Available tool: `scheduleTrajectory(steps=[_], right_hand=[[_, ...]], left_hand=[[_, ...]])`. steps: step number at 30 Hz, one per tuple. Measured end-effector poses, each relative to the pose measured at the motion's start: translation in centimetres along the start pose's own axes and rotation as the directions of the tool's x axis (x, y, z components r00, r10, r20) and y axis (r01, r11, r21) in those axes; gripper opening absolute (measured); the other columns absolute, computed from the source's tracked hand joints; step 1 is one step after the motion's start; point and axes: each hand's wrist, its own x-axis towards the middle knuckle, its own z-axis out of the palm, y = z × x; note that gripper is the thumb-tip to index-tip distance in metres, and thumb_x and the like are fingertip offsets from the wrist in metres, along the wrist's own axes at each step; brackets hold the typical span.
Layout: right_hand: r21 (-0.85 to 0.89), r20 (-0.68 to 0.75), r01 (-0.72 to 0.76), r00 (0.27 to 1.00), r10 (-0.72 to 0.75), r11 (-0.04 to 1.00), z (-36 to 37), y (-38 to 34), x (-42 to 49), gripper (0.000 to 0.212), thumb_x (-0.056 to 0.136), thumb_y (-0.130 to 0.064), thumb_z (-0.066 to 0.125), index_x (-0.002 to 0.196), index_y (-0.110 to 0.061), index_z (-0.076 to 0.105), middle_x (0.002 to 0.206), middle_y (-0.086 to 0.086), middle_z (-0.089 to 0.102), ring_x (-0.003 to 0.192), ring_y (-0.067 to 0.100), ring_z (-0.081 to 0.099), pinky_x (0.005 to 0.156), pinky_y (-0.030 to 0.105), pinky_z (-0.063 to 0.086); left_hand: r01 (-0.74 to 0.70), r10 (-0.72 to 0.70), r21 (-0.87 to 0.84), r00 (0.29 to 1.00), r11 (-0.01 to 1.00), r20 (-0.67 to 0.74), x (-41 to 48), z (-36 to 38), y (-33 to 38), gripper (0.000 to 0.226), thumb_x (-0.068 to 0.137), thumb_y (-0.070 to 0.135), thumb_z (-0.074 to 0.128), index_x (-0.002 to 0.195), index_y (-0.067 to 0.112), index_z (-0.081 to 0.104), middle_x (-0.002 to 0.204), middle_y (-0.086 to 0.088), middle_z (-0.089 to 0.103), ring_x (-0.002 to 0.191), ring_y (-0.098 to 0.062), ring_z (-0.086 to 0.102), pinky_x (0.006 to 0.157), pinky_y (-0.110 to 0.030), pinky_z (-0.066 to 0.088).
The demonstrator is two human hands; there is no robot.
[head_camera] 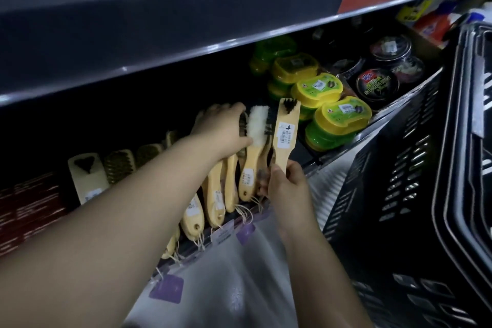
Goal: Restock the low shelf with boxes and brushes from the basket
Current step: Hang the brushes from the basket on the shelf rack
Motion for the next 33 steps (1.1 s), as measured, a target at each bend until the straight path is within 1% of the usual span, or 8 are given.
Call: scheduleTrajectory(steps=[5, 11, 14, 16, 20, 24, 28, 33], right_hand=[[-0.076, -0.01, 0.026, 1.0, -0.027, 0.997, -0.5, 0.4, 1.0, 0.014, 0.097, -0.016, 0.042, 0.096, -0.026, 0.052, 0.076, -0.008, 0.062, 0.07, 0.008, 0.062, 0.068, 0.028, 0.052], [-0.236, 0.025, 0.133, 0.991, -0.131, 0.963, -1.3, 0.0, 1.8, 0.024, 0.099, -0.013, 0.039, 0.121, -0.019, 0.046, 0.087, -0.015, 0.057, 0.065, -0.02, 0.054, 0.051, -0.001, 0.039], [-0.333, 0.062, 0.209, 0.978, -0.2, 0.919, -0.4, -0.3, 2.3, 0.026, 0.099, -0.011, 0.037, 0.123, -0.02, 0.045, 0.087, -0.018, 0.054, 0.068, -0.023, 0.053, 0.05, -0.004, 0.035], [-0.422, 0.075, 0.23, 0.973, -0.219, 0.877, 0.3, -0.3, 2.4, 0.026, 0.099, -0.011, 0.036, 0.123, -0.015, 0.046, 0.09, -0.012, 0.057, 0.079, -0.008, 0.058, 0.053, -0.002, 0.036], [-0.575, 0.111, 0.249, 0.967, -0.227, 0.779, 0.9, 0.4, 2.6, 0.032, 0.098, -0.011, 0.038, 0.129, -0.009, 0.045, 0.12, 0.01, 0.052, 0.107, 0.024, 0.054, 0.08, 0.024, 0.042], [-0.62, 0.102, 0.244, 0.967, -0.232, 0.745, 0.8, 0.5, 2.5, 0.034, 0.098, -0.014, 0.04, 0.132, -0.012, 0.044, 0.122, 0.007, 0.048, 0.108, 0.022, 0.052, 0.076, 0.02, 0.034], [-0.625, 0.12, 0.24, 0.97, -0.213, 0.742, 0.9, 0.4, 2.5, 0.03, 0.098, -0.013, 0.04, 0.126, -0.01, 0.047, 0.115, 0.008, 0.051, 0.097, 0.019, 0.053, 0.073, 0.022, 0.035], [-0.564, 0.064, 0.198, 0.978, -0.196, 0.802, 0.9, 0.4, 2.2, 0.026, 0.099, -0.014, 0.039, 0.124, -0.008, 0.044, 0.115, 0.009, 0.057, 0.094, 0.016, 0.055, 0.071, 0.024, 0.039]], left_hand=[[-0.011, -0.004, 0.123, 0.993, 0.992, 0.121, 1.5, 0.4, -0.9, 0.083, 0.067, 0.061, 0.069, 0.137, 0.029, 0.04, 0.135, -0.006, 0.046, 0.122, -0.03, 0.042, 0.097, -0.039, 0.035], [-0.028, 0.039, -0.155, 0.997, 0.988, 0.071, 0.3, -0.9, -2.7, 0.046, 0.074, 0.034, 0.075, 0.112, 0.021, 0.052, 0.108, -0.003, 0.052, 0.09, -0.016, 0.048, 0.072, -0.029, 0.039], [-0.052, 0.066, -0.224, 0.996, 0.973, 0.054, -0.4, -1.6, -3.8, 0.048, 0.079, 0.028, 0.072, 0.12, 0.019, 0.05, 0.112, -0.002, 0.05, 0.096, -0.014, 0.045, 0.078, -0.028, 0.037], [-0.064, 0.084, -0.27, 0.995, 0.961, 0.062, -0.7, -2.2, -4.4, 0.052, 0.081, 0.023, 0.071, 0.127, 0.019, 0.047, 0.12, -0.004, 0.051, 0.103, -0.016, 0.047, 0.085, -0.029, 0.039], [-0.046, 0.079, -0.28, 0.991, 0.959, 0.105, -0.9, -2.8, -4.9, 0.062, 0.084, 0.011, 0.066, 0.138, 0.025, 0.039, 0.129, -0.009, 0.046, 0.114, -0.022, 0.049, 0.094, -0.033, 0.04], [-0.086, 0.093, -0.113, 0.994, 0.99, 0.057, -0.6, -2.6, -4.0, 0.06, 0.083, 0.012, 0.063, 0.138, 0.023, 0.04, 0.138, -0.01, 0.038, 0.119, -0.027, 0.045, 0.089, -0.031, 0.039], [-0.189, 0.196, -0.173, 0.98, 0.967, 0.029, 0.5, -2.6, -2.0, 0.084, 0.077, 0.023, 0.069, 0.147, 0.024, 0.024, 0.151, -0.006, 0.026, 0.134, -0.025, 0.033, 0.099, -0.03, 0.033], [-0.151, 0.17, -0.161, 0.979, 0.975, 0.112, 1.8, -1.0, -1.2, 0.088, 0.073, 0.044, 0.074, 0.144, 0.019, 0.029, 0.144, -0.006, 0.039, 0.126, -0.024, 0.042, 0.099, -0.034, 0.037]])
